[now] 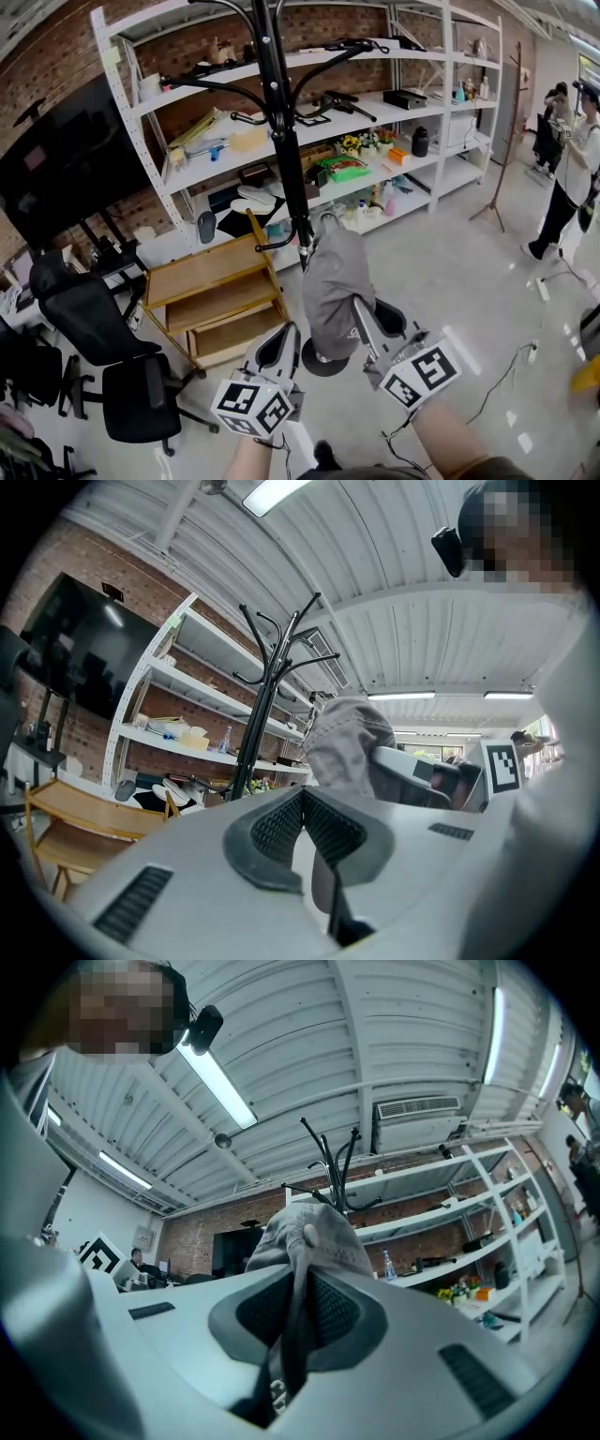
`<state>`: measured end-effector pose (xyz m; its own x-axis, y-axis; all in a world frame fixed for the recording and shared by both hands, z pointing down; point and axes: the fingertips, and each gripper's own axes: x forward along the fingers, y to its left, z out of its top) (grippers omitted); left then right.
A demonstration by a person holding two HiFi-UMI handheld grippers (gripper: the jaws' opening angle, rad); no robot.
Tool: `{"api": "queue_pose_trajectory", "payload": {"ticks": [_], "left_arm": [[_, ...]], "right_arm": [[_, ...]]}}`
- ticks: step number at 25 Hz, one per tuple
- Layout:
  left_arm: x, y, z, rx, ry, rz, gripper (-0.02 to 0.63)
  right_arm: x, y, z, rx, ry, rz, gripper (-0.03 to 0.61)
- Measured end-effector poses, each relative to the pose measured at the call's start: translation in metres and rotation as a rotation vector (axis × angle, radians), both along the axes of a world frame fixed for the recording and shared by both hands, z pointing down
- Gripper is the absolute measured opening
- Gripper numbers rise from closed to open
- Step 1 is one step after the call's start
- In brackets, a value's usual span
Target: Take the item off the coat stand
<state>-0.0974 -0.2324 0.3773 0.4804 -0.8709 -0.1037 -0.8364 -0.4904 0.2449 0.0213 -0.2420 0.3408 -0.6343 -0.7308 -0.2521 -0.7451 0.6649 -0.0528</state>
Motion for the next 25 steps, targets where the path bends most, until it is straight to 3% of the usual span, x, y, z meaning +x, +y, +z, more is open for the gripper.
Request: {"api": "queue_pose_trajectory", "payload": {"ticks": [25], "left_arm": [[0.066, 0.117, 0.024, -0.035, 0.03, -0.122, 0.008]], "right_arm": [[0.072, 0.103, 0.057, -0.097, 0.043, -0.087, 0.032]]}}
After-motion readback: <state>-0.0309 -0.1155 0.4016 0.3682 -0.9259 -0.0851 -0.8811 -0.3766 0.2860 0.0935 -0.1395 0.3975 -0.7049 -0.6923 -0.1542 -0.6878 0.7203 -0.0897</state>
